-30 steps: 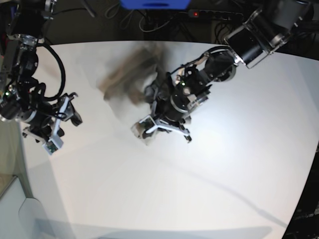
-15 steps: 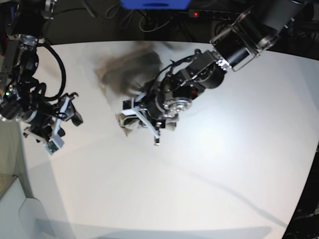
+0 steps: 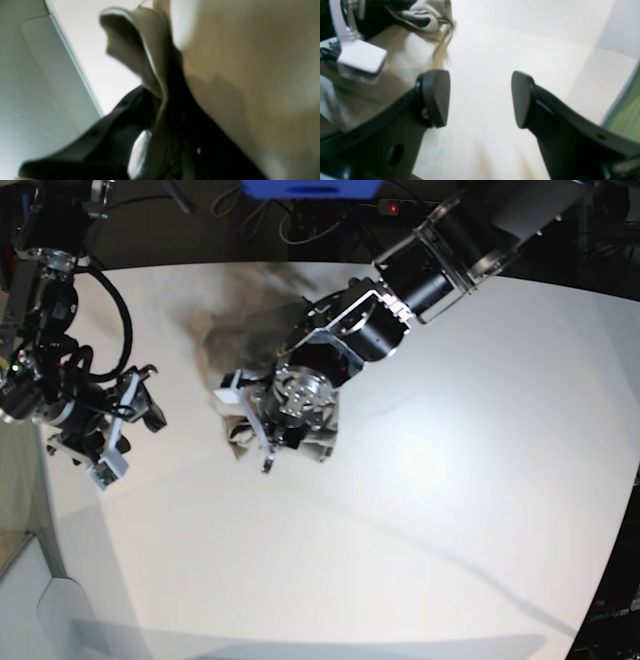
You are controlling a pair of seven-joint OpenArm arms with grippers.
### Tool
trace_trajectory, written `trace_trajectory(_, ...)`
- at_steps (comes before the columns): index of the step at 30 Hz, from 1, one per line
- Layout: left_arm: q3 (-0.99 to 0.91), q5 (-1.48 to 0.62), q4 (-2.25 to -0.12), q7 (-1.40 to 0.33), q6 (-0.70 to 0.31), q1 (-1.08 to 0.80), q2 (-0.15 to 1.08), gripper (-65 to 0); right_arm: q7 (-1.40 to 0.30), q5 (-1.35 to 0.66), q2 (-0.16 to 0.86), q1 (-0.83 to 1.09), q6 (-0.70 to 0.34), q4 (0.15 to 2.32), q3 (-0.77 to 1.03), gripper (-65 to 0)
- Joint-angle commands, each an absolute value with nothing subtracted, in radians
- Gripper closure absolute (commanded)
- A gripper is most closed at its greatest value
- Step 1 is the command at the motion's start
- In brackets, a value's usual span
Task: Layout the t-shirt on the table in an organized manner, then fold the t-shirt properly
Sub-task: 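Fold the remaining strip end with the left gripper onto the stack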
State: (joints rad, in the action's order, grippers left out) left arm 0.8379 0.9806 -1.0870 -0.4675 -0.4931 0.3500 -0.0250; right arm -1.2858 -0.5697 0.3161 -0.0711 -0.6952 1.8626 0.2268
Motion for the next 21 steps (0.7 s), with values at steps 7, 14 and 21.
trace_trajectory(7, 0.835, 0.97, -1.081, -0.476, -0.518, 0.355, -0.021, -0.5, -1.268, -0.582, 0.329, -0.085, -0.698, 1.876, 0.231, -38.8)
trace_trajectory(14, 0.834, 0.969, -1.099, -0.476, -0.516, 0.361, -0.019, -8.5, -1.314, -0.582, 0.325, -0.094, -0.698, 1.876, 0.231, -38.9)
trace_trajectory(21, 0.786, 0.966, -1.228, -0.469, -0.513, 0.357, -0.002, -37.9, -1.314, -0.582, 0.325, -0.094, -0.698, 1.876, 0.231, -38.9)
